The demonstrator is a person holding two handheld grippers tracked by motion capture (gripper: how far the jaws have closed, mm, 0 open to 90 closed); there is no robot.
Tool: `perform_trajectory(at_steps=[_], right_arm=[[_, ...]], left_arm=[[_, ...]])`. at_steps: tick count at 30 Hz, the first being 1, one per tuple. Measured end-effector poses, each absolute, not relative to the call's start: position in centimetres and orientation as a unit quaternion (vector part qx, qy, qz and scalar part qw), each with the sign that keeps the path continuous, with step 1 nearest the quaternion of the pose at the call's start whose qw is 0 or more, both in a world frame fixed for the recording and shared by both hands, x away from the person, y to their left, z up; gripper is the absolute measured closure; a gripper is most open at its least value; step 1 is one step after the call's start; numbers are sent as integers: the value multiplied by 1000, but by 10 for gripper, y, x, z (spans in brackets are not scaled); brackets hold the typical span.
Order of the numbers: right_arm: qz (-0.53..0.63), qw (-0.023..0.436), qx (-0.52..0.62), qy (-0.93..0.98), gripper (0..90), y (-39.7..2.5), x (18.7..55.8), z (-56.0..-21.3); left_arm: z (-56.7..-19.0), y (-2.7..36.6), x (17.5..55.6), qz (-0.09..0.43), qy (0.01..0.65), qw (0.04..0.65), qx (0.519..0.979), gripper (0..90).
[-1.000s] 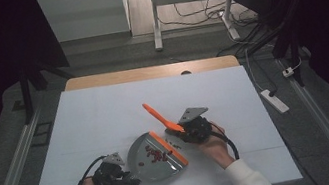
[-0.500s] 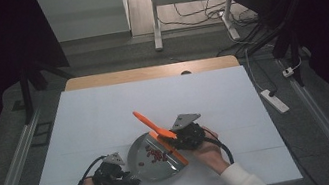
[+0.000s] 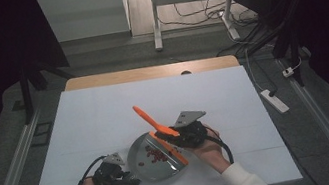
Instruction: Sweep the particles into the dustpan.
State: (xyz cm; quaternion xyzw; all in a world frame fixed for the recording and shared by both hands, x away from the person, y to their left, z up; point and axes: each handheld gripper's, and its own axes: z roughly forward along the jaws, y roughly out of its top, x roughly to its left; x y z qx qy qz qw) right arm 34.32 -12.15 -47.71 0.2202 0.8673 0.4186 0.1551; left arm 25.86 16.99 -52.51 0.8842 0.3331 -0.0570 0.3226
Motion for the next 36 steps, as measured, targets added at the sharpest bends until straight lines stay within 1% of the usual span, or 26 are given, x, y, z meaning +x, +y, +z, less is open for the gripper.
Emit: perform_trajectory(at_steps=[7,15,19,23,25,28,33,36], right_arm=[[397,175,269,860,698,-139,355,-484],[386,181,273,862,698,-132,361,-491],[390,169,274,863,698,-126,367,-492],[380,168,254,873,696,-117,357,-492],[387,152,250,875,697,-116,353,-492],[393,142,241,876,698,-113,348,-492],[433,88,227,868,699,-106,343,-488],[433,111,198,872,698,-103,338,-479]], left_arm=[[-525,170,258,-57,333,322,884,617],[-525,169,258,-57,333,322,885,617],[-525,169,258,-57,333,321,885,617],[-525,169,258,-58,333,322,884,617],[-525,169,258,-57,333,322,884,617],[-525,169,258,-57,333,322,884,617],[-525,169,258,-58,333,322,885,617],[-525,169,258,-57,333,322,885,617]])
